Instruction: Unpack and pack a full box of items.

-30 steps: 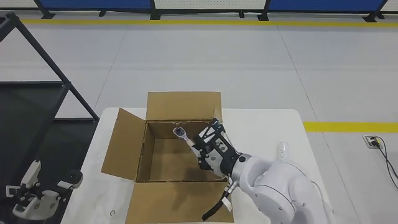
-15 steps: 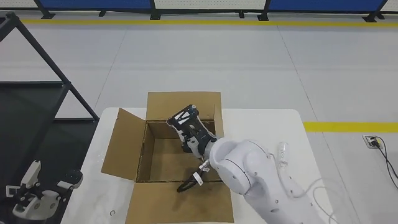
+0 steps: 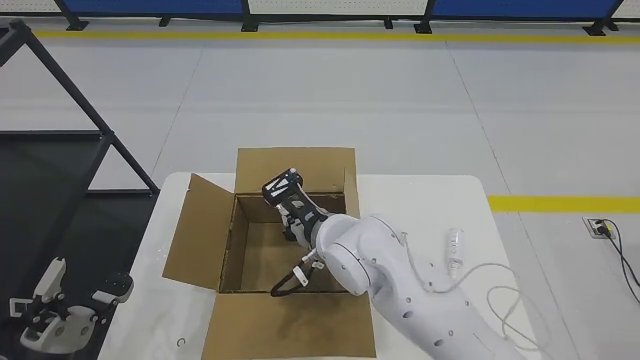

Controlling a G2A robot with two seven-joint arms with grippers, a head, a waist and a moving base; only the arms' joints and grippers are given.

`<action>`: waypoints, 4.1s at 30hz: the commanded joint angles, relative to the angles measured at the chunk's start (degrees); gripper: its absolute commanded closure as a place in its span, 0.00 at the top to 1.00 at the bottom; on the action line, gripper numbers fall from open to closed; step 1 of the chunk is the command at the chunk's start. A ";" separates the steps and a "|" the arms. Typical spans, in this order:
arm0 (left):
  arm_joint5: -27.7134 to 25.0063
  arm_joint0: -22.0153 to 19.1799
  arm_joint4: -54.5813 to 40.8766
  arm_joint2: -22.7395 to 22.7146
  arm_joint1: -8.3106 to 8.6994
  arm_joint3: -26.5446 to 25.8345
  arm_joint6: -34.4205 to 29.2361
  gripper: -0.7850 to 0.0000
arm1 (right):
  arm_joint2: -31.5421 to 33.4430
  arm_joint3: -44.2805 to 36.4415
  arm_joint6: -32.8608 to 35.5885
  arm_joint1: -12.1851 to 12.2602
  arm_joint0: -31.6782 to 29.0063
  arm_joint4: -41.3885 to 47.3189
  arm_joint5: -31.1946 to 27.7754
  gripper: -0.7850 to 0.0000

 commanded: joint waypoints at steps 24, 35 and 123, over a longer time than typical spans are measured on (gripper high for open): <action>0.00 0.00 0.00 0.00 0.00 0.00 0.00 1.00 | -11.03 30.87 -3.35 -10.13 9.71 8.57 -5.68 0.00; 0.00 0.00 0.00 0.00 0.00 0.00 0.00 1.00 | -14.53 38.66 -1.31 -14.82 11.95 8.32 -7.08 0.00; -2.32 2.60 11.03 5.83 0.50 1.30 -4.57 1.00 | 32.25 -13.58 9.45 -1.66 -27.37 -13.46 -9.19 1.00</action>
